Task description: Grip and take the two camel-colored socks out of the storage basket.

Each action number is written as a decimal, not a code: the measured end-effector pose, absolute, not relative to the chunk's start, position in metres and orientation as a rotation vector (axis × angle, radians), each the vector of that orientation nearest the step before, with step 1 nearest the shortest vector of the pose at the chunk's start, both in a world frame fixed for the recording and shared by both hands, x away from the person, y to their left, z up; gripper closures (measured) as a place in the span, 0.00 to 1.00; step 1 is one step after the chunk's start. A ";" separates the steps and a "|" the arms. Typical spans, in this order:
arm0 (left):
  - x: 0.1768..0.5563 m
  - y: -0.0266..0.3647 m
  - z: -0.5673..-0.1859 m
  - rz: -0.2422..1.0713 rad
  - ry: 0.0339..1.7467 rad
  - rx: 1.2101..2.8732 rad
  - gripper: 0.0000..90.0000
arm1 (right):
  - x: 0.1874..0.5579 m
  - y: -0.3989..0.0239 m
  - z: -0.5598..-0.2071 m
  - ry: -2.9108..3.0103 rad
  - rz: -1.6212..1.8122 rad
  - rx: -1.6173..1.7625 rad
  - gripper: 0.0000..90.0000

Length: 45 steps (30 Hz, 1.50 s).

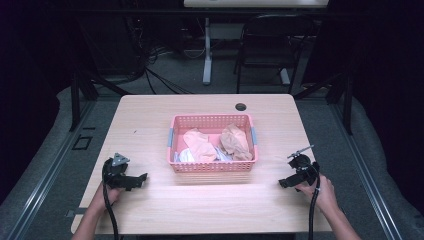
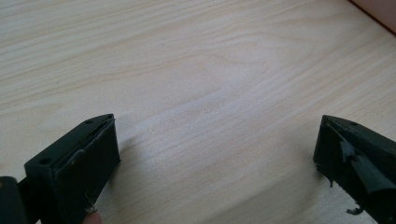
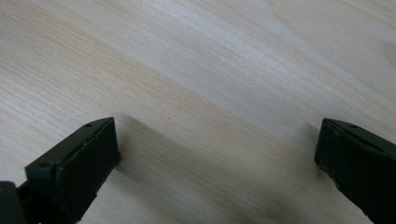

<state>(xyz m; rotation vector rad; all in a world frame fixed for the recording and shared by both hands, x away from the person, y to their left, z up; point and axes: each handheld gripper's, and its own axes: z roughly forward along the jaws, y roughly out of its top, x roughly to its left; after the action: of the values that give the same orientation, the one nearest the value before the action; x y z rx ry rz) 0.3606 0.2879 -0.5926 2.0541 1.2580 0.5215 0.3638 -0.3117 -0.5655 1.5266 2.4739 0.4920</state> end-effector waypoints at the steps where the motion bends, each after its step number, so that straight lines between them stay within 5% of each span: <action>1: 0.361 0.288 -0.593 0.523 1.255 2.057 0.00 | 0.364 -0.312 -0.564 2.493 0.466 1.513 0.00; 25: 0.361 0.287 -0.593 0.518 1.258 2.056 0.00 | 0.363 -0.307 -0.561 2.451 0.473 1.509 0.00; 45: 0.361 0.287 -0.592 0.518 1.251 2.060 0.00 | 0.359 -0.299 -0.523 2.450 0.571 1.446 0.00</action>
<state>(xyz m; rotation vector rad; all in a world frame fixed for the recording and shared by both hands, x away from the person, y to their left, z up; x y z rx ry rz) 0.3614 0.2873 -0.5924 2.0601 1.2509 0.5180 0.3585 -0.2990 -0.5233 1.4457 2.4496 0.5709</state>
